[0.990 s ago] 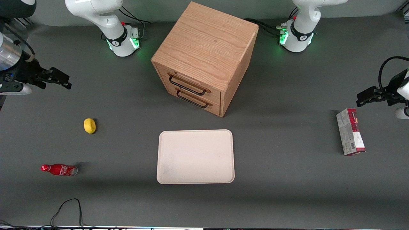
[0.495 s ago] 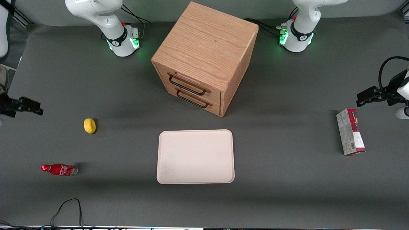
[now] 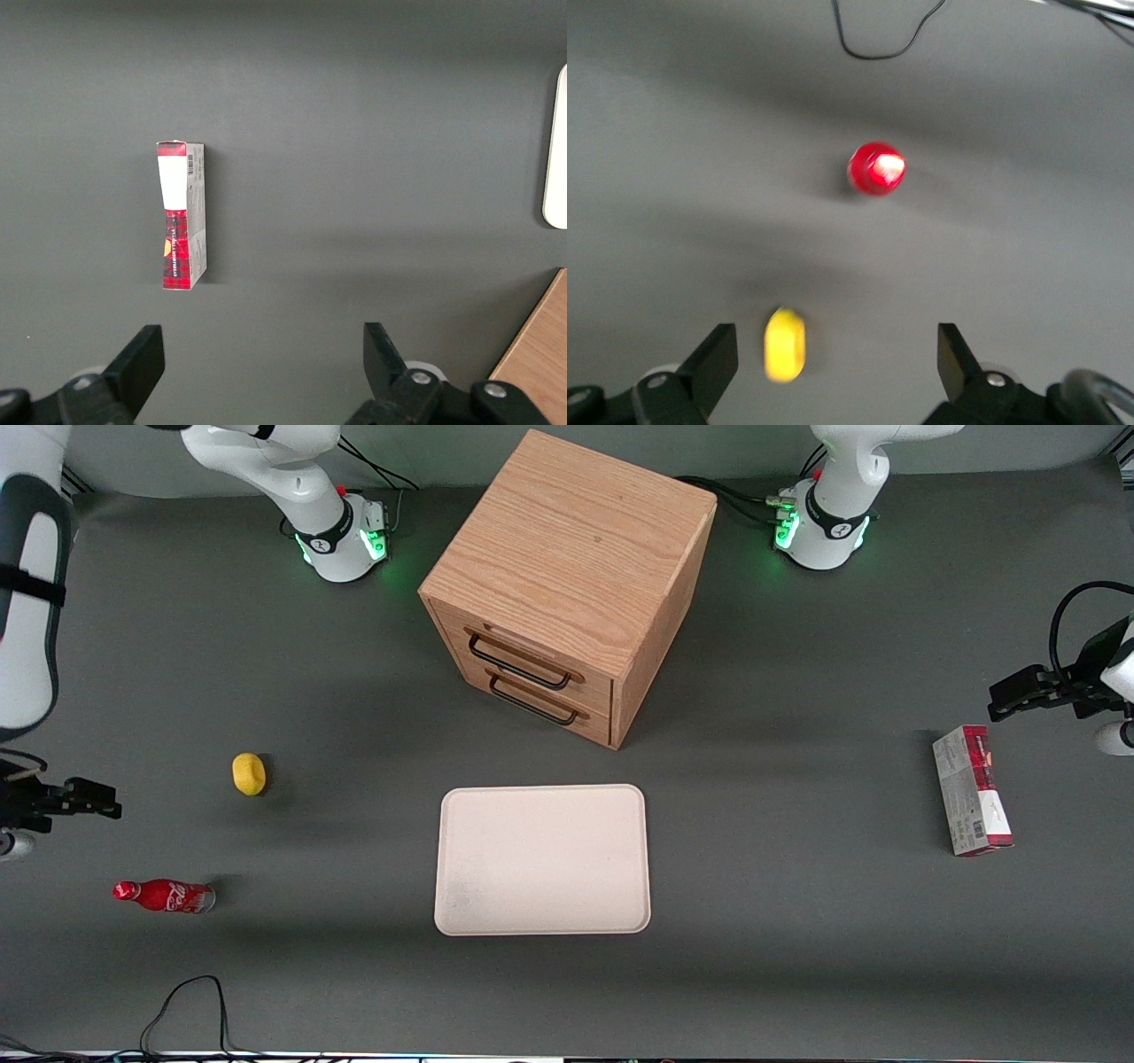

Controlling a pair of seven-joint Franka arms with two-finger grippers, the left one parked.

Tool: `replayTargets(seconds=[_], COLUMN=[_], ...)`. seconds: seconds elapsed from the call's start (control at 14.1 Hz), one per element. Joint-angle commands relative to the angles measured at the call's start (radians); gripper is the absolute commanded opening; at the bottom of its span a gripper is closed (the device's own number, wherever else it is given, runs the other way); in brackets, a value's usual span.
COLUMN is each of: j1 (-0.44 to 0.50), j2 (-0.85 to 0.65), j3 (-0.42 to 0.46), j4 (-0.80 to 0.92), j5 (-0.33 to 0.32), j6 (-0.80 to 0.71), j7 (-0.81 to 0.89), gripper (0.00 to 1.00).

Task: Place coke bottle on tray
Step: 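Move the right gripper down toward the red Coca-Cola bottle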

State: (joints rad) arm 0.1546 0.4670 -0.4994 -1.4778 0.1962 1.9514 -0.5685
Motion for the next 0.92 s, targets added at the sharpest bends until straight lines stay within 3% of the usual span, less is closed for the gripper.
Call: replayTargets(seconds=[0.0,0.57,0.85], j1=[-0.018,-0.055,-0.055], j2=[0.120,0.358,0.371], j3=[-0.016,-0.018,-0.016], j4=[0.088,0.269,0.257], j5=[0.075,0.262,0.287], j6=[0.050,0.129,0.153], j7=[-0.070,-0.099,-0.099], gripper=[1.00,1.00,0.96])
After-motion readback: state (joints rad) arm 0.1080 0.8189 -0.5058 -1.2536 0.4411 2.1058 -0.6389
